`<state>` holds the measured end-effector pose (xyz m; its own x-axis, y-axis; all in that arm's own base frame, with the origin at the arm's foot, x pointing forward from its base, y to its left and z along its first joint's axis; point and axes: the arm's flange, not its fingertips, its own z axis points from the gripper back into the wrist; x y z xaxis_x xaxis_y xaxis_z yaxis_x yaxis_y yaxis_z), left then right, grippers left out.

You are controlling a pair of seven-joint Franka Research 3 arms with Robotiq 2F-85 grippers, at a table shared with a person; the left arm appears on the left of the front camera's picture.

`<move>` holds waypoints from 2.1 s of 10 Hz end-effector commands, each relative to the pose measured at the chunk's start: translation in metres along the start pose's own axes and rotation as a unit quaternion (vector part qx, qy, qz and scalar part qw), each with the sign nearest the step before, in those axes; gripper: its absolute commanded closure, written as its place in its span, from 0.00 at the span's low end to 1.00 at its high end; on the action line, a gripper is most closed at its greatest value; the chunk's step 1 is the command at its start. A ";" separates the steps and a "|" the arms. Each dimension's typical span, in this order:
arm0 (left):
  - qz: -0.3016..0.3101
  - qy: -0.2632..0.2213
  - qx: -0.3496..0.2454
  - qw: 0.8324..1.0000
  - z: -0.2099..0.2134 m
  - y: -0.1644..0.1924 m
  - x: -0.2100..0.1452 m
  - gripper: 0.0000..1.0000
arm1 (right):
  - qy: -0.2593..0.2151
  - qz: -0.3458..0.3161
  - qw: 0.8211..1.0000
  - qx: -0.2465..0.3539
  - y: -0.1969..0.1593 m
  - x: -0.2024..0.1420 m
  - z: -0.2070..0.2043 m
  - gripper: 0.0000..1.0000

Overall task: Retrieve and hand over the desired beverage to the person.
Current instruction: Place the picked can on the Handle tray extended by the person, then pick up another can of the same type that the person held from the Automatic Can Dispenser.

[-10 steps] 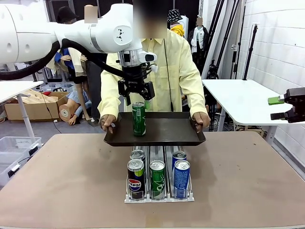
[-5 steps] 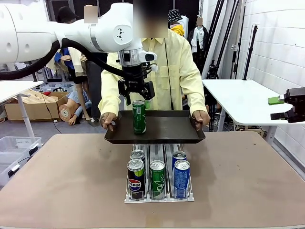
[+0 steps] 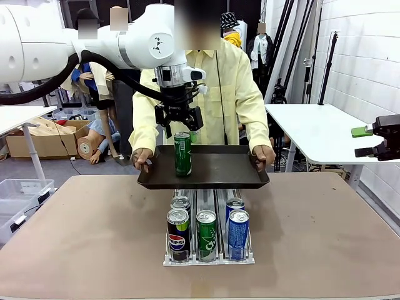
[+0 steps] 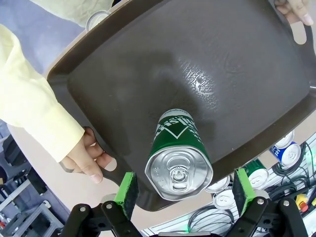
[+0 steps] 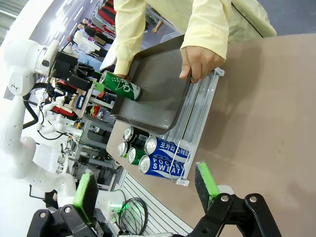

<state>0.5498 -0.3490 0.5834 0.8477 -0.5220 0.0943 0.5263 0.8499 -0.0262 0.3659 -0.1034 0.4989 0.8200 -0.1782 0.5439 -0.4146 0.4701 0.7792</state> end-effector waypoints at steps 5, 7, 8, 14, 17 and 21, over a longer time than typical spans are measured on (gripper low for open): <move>0.001 -0.001 0.000 1.000 0.002 0.001 0.000 0.00 | -0.001 0.000 1.000 0.002 0.000 0.000 0.000 0.00; 0.001 -0.001 0.000 1.000 0.002 0.001 0.000 0.00 | -0.001 0.000 1.000 0.002 0.000 0.000 0.000 0.00; 0.001 -0.001 0.000 1.000 0.002 0.001 0.000 0.00 | -0.001 0.000 1.000 0.002 0.000 0.000 0.000 0.00; 0.038 -0.111 -0.077 0.990 0.082 0.034 -0.058 0.00 | -0.001 0.000 1.000 0.002 0.000 0.000 0.000 0.00; 0.077 -0.160 -0.126 0.976 0.096 0.076 -0.115 0.00 | -0.001 0.000 1.000 0.002 0.000 0.000 0.000 0.00; 0.085 -0.217 -0.230 0.945 0.101 0.144 -0.190 0.00 | -0.001 0.000 1.000 0.002 0.000 0.000 0.000 0.00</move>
<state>0.4727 -0.1384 0.6762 0.8799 -0.2034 0.4294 0.4049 0.7939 -0.4537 0.3658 -0.1037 0.4988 0.8199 -0.1790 0.5438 -0.4139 0.4708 0.7791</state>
